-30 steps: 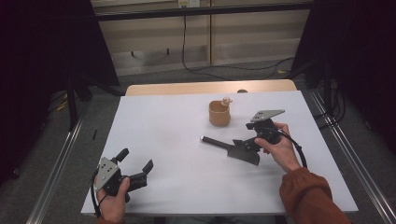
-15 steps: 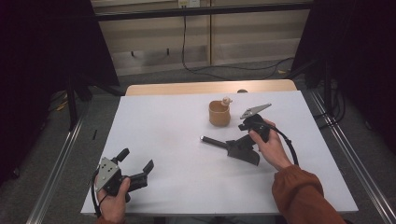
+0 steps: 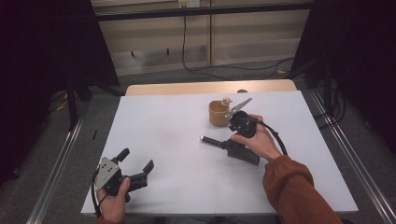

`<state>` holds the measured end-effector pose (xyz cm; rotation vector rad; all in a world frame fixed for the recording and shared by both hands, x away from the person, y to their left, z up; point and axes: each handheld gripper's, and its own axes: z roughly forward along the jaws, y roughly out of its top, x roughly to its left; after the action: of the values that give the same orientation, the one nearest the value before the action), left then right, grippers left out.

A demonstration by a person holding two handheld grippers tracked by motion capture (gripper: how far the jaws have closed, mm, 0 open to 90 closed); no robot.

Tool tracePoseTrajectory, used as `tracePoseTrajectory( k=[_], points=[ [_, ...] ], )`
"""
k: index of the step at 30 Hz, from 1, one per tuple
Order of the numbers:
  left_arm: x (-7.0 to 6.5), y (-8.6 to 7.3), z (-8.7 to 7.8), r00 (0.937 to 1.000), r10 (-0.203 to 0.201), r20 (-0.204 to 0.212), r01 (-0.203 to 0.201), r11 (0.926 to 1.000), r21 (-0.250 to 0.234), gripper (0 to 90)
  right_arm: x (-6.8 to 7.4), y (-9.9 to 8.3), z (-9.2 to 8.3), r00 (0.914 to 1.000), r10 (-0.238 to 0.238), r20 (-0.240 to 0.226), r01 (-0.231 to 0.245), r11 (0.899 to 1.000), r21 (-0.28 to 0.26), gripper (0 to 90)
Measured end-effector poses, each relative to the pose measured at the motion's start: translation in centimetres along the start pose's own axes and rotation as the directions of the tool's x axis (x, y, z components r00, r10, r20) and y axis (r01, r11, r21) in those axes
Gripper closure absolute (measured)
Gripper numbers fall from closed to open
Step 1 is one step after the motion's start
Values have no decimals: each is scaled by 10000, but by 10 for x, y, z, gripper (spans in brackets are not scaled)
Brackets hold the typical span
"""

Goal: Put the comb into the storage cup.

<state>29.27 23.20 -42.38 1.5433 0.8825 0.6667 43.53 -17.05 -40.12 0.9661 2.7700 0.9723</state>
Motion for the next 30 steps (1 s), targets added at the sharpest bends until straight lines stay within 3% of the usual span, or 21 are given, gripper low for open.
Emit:
tracePoseTrajectory(
  k=[4,8,11,13,15,18,21,23,26,30],
  points=[
    [0,0,0,10000,35,-4,-35,10000,15,20,-4,7,7,10000,-43,84,38,9984,557,86],
    [0,0,0,10000,11,-5,-11,10000,-15,20,-7,10,15,9998,-112,-152,128,9936,1126,125],
    [0,-1,1,10000,-23,-7,23,10000,36,20,-10,9,21,9996,-231,-133,250,9851,1702,176],
    [0,-1,1,10000,12,-6,-12,10000,55,20,-11,8,23,9993,-362,-10,357,9800,1960,272],
    [0,-1,1,10000,28,22,-28,10000,63,20,-12,7,24,9992,-376,-125,394,9763,2127,280],
    [0,-1,2,10000,-5,15,5,10000,34,20,-13,7,26,9992,-387,-25,382,9726,2294,288],
    [0,-1,1,10000,72,16,-72,9999,84,20,-13,7,28,9988,-491,-39,486,9694,2405,355],
    [0,-1,1,10000,-3,7,2,10000,52,20,-11,8,28,9981,-619,-30,609,9699,2357,451],
    [0,-1,1,10000,1,-12,-1,10000,54,20,-9,9,28,9981,-617,-18,605,9715,2292,484],
    [0,-1,1,10000,-13,-10,13,10000,47,20,-9,8,31,9976,-656,-210,687,9656,2507,545]
  ],
)
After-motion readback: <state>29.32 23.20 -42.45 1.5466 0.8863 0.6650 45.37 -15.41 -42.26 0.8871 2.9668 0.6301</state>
